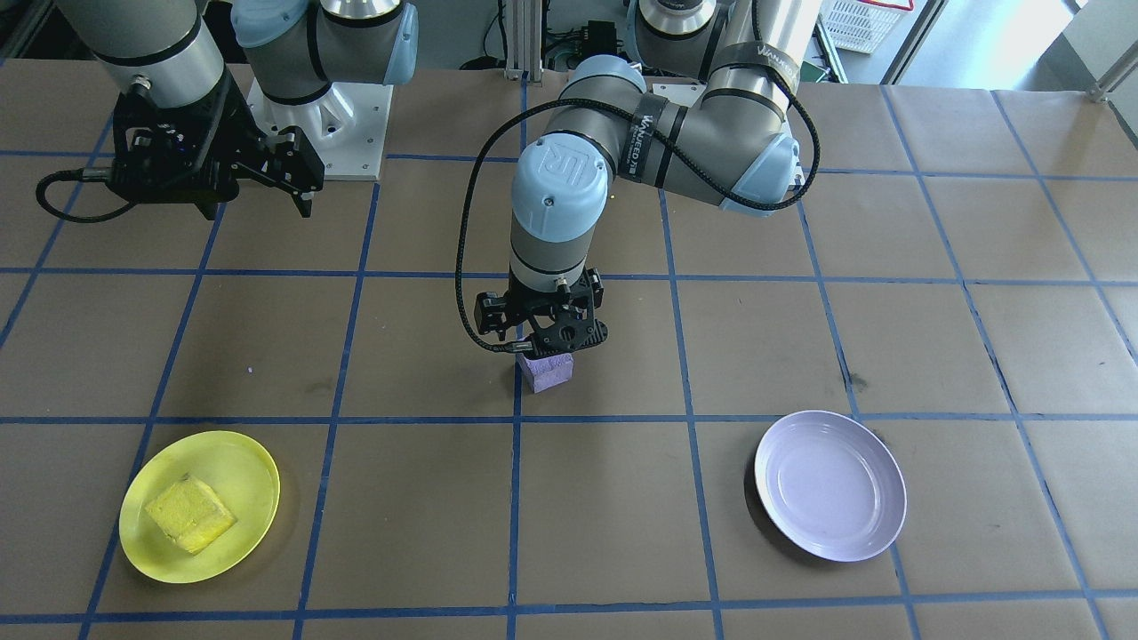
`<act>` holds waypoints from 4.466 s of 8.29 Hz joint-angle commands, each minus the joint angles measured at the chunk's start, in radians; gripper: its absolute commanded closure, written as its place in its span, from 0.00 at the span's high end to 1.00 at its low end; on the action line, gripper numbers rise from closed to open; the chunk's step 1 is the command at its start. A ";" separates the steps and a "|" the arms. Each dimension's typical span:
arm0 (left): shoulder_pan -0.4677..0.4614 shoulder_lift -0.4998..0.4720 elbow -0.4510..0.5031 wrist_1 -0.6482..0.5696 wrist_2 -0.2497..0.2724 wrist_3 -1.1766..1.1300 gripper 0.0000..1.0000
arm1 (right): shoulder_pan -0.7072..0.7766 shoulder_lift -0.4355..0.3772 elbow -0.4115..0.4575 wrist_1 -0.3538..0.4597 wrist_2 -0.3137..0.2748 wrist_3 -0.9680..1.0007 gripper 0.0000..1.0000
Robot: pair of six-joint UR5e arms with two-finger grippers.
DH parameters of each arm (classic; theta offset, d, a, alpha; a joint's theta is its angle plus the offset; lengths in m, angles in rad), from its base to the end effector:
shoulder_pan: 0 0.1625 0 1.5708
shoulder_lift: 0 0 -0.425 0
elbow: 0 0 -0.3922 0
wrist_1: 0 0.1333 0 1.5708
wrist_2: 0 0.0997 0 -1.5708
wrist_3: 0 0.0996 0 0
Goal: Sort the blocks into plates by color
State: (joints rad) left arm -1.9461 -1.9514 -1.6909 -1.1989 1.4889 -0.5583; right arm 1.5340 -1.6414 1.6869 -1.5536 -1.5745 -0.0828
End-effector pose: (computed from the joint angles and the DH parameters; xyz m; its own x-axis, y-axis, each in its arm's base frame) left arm -0.3472 -0.4953 0.2576 -0.9823 -0.1872 0.0008 -0.1849 0.9709 0.1519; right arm 0.1161 -0.4597 0.4630 -0.9989 -0.0461 -0.0015 -0.0461 0.9970 0.0628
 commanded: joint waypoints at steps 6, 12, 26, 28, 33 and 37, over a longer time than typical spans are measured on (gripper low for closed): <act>0.010 -0.119 -0.001 0.077 0.004 0.078 0.65 | 0.002 0.005 0.002 0.003 -0.001 0.000 1.00; 0.079 -0.008 0.028 -0.080 0.092 0.183 0.00 | 0.002 0.009 0.002 -0.005 0.001 -0.002 1.00; 0.618 -0.146 0.203 -0.079 0.100 0.922 1.00 | 0.002 0.008 0.002 -0.008 0.002 -0.002 1.00; 0.606 -0.098 0.204 -0.103 0.108 0.895 1.00 | 0.002 0.008 0.002 -0.008 0.005 -0.002 1.00; 0.460 0.234 0.197 -0.320 0.013 0.478 1.00 | 0.002 0.009 0.003 -0.011 0.005 -0.002 1.00; 0.323 0.336 0.186 -0.320 0.008 0.367 1.00 | 0.002 0.009 0.003 -0.013 0.005 -0.002 1.00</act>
State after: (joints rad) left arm -1.5779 -1.6369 -1.5027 -1.5171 1.5024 -0.1349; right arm 1.5355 -1.6323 1.6904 -1.5658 -1.5695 -0.0844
